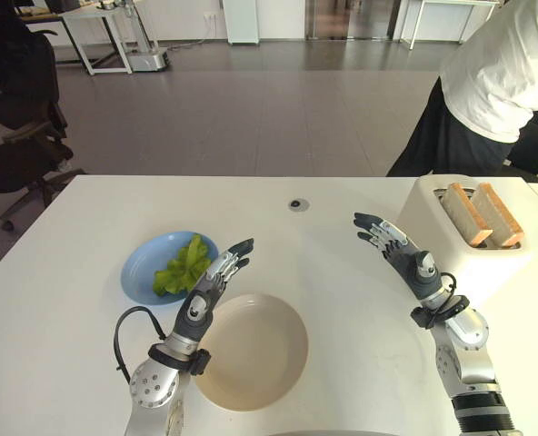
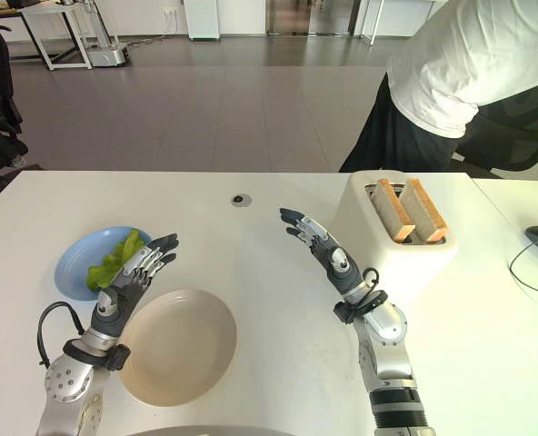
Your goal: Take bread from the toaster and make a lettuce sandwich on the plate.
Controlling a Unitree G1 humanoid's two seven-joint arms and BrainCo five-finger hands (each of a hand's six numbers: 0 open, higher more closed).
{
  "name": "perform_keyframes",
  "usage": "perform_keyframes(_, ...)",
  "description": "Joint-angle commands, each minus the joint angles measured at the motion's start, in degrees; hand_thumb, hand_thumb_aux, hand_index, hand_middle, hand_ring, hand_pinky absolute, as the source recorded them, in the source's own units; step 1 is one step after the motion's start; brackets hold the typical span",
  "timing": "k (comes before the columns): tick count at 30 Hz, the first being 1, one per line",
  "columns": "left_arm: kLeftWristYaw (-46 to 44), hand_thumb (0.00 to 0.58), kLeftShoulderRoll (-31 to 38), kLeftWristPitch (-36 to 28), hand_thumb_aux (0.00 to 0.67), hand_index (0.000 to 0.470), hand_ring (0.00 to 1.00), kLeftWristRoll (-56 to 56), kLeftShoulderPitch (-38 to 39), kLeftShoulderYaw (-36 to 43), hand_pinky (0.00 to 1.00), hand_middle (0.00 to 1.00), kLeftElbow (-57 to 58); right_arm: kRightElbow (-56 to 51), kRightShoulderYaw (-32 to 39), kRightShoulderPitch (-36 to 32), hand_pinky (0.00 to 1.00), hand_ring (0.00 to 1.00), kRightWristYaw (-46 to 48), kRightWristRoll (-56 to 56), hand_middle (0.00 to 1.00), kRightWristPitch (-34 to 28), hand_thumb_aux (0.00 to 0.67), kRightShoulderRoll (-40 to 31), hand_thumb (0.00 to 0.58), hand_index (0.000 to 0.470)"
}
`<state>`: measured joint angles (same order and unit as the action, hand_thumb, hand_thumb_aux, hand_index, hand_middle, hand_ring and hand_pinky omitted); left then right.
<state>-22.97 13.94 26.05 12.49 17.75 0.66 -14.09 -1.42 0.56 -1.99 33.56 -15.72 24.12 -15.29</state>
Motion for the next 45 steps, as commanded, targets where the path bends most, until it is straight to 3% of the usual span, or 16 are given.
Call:
perform_keyframes(1,-0.12,0.0,-0.14,-0.86,0.0,0.0,0.0,-0.01,-0.02,0.22,0.0,0.0,-0.22,0.01,-0.32,-0.07,0.0,0.0,0.23,-0.36,0.0,-0.43,0.0,0.02,0.0,0.0)
perform_keyframes(6,-0.22,0.0,-0.3,-0.7,0.0,0.0,0.0,-0.19,0.06,0.41,0.0,0.0,-0.08,0.31,0.21,0.3,0.0,0.0,0.82,0.1,0.0,0.37,0.0,-0.11,0.0,0.0)
perform_keyframes(9,-0.2,0.0,-0.48,-0.8,0.0,0.0,0.0,-0.25,0.09,0.81,0.0,0.0,-0.37,6.41,-1.52,0.33,0.0,0.0,0.34,-1.19,0.0,0.35,0.0,-1.42,0.0,0.0)
perform_keyframes(12,-0.31,0.0,-0.67,-1.04,0.0,0.0,0.0,-0.48,-0.55,1.61,0.0,0.0,-0.14,17.53,-12.85,-3.4,0.0,0.0,-5.0,-4.04,0.0,-5.28,0.0,-8.38,0.0,0.0)
perform_keyframes(14,-0.26,0.0,-0.87,-1.16,0.0,0.0,0.0,-0.77,-0.88,2.03,0.0,0.0,0.0,18.54,-21.43,-5.68,0.0,0.0,-8.79,-1.66,0.0,-10.19,0.0,-14.96,0.0,0.0)
perform_keyframes(17,0.05,0.0,-1.12,-1.57,0.0,0.0,0.0,-1.11,-0.8,2.41,0.0,0.0,-0.6,14.33,-27.18,-3.74,0.0,0.0,-13.27,16.58,0.0,-11.04,0.0,-24.63,0.0,0.0)
perform_keyframes(21,0.12,0.0,-1.01,-1.71,0.0,0.0,0.0,-1.19,-0.5,2.39,0.0,0.0,-0.98,4.11,-25.31,2.49,0.0,0.0,-18.65,35.55,0.0,-10.88,0.0,-31.76,0.0,0.0)
perform_keyframes(29,-0.86,0.0,-0.58,-1.88,0.0,0.0,0.0,-0.56,-1.35,1.75,0.0,0.0,0.05,0.07,-21.23,5.52,0.0,0.0,-19.68,39.34,0.0,-15.12,0.003,-31.36,0.005,0.002)
perform_keyframes(31,-0.93,0.0,-0.58,-1.84,0.0,0.0,0.0,-0.66,-1.31,1.74,0.0,0.0,0.06,0.55,-20.5,5.74,0.0,0.0,-19.35,39.03,0.0,-15.78,0.187,-31.2,0.278,0.131)
perform_keyframes(32,-0.91,0.0,-0.61,-1.86,0.0,0.0,0.0,-0.72,-1.28,1.74,0.0,0.0,0.0,0.5,-20.19,5.62,0.0,0.0,-19.26,38.71,0.0,-15.98,0.394,-31.21,0.482,0.276)
perform_keyframes(33,-0.92,0.0,-0.64,-1.86,0.0,0.0,0.0,-0.76,-1.31,1.76,0.0,0.0,0.01,0.52,-19.98,5.4,0.0,0.0,-19.13,38.14,0.0,-16.04,0.518,-31.17,0.55,0.363)
perform_keyframes(34,-0.94,0.0,-0.66,-1.86,0.0,0.0,0.0,-0.78,-1.34,1.78,0.0,0.0,0.04,0.69,-19.82,5.21,0.0,0.0,-18.99,37.56,0.0,-16.11,0.594,-31.11,0.572,0.417)
perform_keyframes(38,-0.83,0.0,-0.78,-1.91,0.0,0.0,0.0,-1.11,-1.49,1.96,0.0,0.0,0.06,2.55,-18.94,4.77,0.0,0.0,-18.55,35.42,0.0,-16.44,0.67,-30.48,0.58,0.47)
perform_keyframes(42,-0.78,0.0,-0.83,-1.83,0.0,0.0,0.0,-1.25,-1.69,1.96,0.0,0.0,0.31,4.49,-19.61,3.62,0.0,0.0,-17.72,30.38,0.0,-18.75,0.67,-27.94,0.58,0.47)
perform_keyframes(45,-0.6,0.0,-0.84,-1.22,0.0,0.0,0.0,-1.07,-1.43,1.37,0.0,0.0,0.49,3.57,-23.07,0.43,0.0,0.0,-16.91,22.1,0.0,-23.87,0.67,-25.13,0.58,0.47)
